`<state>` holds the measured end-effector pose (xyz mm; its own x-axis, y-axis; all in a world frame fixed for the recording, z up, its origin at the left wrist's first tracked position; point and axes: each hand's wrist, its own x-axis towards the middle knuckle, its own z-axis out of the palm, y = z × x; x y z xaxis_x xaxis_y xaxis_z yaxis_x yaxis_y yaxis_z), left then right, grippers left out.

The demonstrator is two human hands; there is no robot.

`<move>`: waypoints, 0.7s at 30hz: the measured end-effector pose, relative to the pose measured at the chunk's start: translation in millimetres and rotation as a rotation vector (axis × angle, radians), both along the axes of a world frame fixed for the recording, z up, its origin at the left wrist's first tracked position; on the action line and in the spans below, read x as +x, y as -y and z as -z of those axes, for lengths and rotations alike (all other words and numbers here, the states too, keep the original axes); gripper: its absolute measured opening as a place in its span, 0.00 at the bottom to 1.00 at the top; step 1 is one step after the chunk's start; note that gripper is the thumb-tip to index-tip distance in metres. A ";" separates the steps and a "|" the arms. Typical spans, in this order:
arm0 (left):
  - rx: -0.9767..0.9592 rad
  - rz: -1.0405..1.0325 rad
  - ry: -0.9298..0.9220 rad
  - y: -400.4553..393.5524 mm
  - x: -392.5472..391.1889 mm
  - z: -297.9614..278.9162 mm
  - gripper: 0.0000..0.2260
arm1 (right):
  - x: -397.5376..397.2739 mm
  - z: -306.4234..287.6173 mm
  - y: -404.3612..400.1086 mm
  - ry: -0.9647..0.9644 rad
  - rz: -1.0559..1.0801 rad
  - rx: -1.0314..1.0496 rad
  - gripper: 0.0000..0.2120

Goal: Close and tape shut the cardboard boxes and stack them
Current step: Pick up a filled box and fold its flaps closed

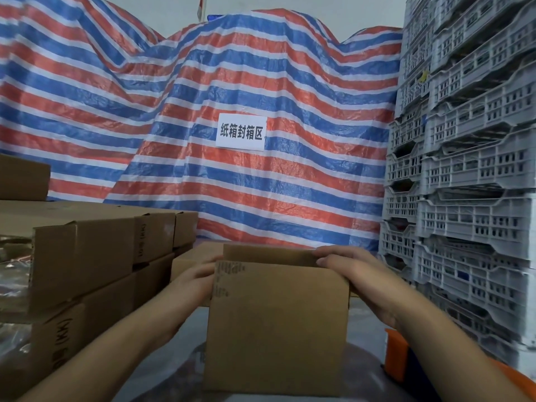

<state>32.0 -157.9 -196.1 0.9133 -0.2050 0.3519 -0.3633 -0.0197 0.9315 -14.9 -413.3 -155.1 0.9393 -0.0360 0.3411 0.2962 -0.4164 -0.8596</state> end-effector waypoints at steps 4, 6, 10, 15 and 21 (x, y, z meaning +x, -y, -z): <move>-0.023 -0.054 0.257 -8.3 3.1 2.5 0.07 | 0.3 3.0 -1.1 0.017 0.012 0.029 0.08; -0.029 -0.026 0.262 -7.8 1.1 1.3 0.06 | 1.3 3.4 -0.4 0.016 0.006 0.022 0.08; -0.006 -0.054 0.173 -1.9 6.0 -2.4 0.17 | 3.9 5.0 2.0 0.017 -0.037 0.044 0.08; 0.054 -0.030 0.149 -3.8 12.0 -1.0 0.14 | 18.8 14.8 7.0 0.057 0.036 0.433 0.13; 0.056 0.078 0.118 -10.2 11.6 -1.2 0.15 | 28.1 25.8 22.9 0.139 0.175 0.459 0.07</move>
